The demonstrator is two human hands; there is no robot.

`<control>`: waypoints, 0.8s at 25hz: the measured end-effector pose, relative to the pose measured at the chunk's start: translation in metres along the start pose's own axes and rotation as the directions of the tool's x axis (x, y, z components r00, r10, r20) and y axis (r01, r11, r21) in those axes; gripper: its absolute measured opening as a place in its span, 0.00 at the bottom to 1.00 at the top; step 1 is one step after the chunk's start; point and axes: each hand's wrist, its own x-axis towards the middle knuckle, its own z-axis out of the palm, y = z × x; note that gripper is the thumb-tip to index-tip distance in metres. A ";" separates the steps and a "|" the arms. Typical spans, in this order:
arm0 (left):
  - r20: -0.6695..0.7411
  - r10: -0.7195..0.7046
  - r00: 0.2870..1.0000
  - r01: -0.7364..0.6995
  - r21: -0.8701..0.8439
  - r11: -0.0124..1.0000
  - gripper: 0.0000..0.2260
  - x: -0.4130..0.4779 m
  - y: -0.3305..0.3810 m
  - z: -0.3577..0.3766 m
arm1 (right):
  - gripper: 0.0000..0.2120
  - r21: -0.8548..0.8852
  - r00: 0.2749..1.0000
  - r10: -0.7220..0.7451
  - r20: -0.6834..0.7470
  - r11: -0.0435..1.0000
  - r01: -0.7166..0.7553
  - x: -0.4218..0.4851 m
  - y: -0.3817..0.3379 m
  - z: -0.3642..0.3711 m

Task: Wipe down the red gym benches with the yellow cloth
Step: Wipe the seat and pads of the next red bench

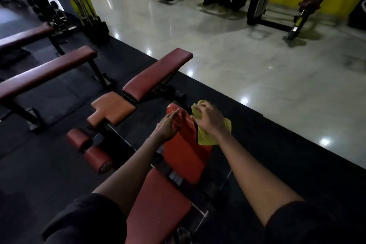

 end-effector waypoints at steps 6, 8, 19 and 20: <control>0.033 -0.054 0.998 0.052 0.061 0.997 0.39 0.025 -0.048 0.003 | 0.33 -0.313 0.999 -0.012 -0.038 0.950 0.000 -0.017 0.003 0.045; 0.082 -0.052 0.995 0.045 0.083 0.996 0.41 0.032 -0.069 0.006 | 0.31 -0.347 0.997 -0.021 -0.077 0.938 -0.007 -0.017 0.007 0.049; 0.236 0.053 0.970 -0.038 -0.068 0.997 0.40 0.003 -0.143 0.068 | 0.31 -0.461 0.976 -0.214 -0.044 0.871 0.170 0.052 -0.057 0.085; 0.226 0.067 0.972 -0.046 -0.100 0.994 0.40 0.004 -0.150 0.071 | 0.31 -0.472 0.976 -0.211 -0.058 0.867 0.159 0.041 -0.050 0.082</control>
